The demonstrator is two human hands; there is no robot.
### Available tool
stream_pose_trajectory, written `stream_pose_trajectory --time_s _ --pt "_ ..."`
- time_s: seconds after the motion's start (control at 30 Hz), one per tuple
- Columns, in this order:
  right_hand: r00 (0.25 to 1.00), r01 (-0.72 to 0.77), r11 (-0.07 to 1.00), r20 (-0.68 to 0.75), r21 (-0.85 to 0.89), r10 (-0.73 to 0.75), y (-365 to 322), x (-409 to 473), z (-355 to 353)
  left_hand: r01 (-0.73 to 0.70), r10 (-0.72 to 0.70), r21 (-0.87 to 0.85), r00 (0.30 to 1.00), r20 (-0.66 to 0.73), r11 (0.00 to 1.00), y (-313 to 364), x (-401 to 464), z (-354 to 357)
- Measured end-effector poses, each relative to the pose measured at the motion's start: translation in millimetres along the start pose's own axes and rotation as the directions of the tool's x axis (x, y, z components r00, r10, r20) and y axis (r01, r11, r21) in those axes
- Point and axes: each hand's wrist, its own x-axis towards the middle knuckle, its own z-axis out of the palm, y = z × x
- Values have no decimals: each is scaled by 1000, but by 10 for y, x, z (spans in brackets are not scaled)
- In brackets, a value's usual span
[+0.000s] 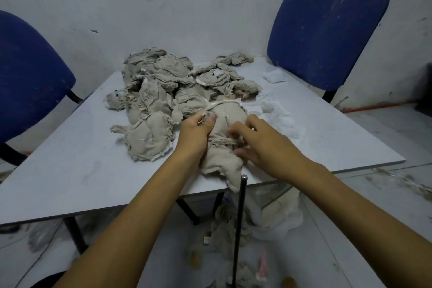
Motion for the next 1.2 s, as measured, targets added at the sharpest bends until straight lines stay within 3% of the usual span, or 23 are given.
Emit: stream_pose_trajectory --time_s 0.07,0.13,0.17,0.2,0.3,0.4,0.47,0.53,0.6,0.67,0.83,0.97,1.1,1.2 --pt "1000 18 997 9 -72 -17 5 37 0 -130 129 347 991 27 929 -18 -14 22" --pt "999 -21 1000 -27 -12 20 9 68 -34 -328 369 688 925 93 647 11 -81 27" --pt "997 -56 997 -58 51 59 19 85 -47 -426 472 719 868 154 549 42 -94 24" --pt "990 -93 988 -92 121 104 30 105 -61 -512 520 687 824 223 516 74 -87 4" --pt "968 -176 932 -117 317 223 29 163 -109 -566 373 490 817 439 663 167 -93 -64" --pt "966 -208 874 -50 439 255 -9 190 -135 -520 172 584 820 546 623 165 -64 -118" --pt "972 -213 835 27 508 232 -31 189 -146 -482 127 570 826 549 666 152 -46 -145" --pt "975 -220 792 140 570 170 -39 167 -169 -377 121 475 867 484 795 183 -72 -161" --pt "963 -219 808 252 547 91 -27 119 -185 -295 128 368 900 416 882 196 -102 -144" --pt "960 -200 838 275 508 62 11 80 -156 -288 150 325 908 390 901 199 -162 -105" --pt "985 -162 825 136 541 105 47 31 -151 -393 98 481 843 529 784 253 -197 -193" --pt "988 -136 818 136 559 72 48 -34 -193 -546 -6 632 754 657 550 323 -227 -294" --pt "979 -165 746 201 645 43 35 -105 -225 -675 77 652 713 697 345 323 -269 -308" --pt "964 -176 748 264 640 1 2 -157 -238 -668 166 663 736 656 339 266 -286 -311"
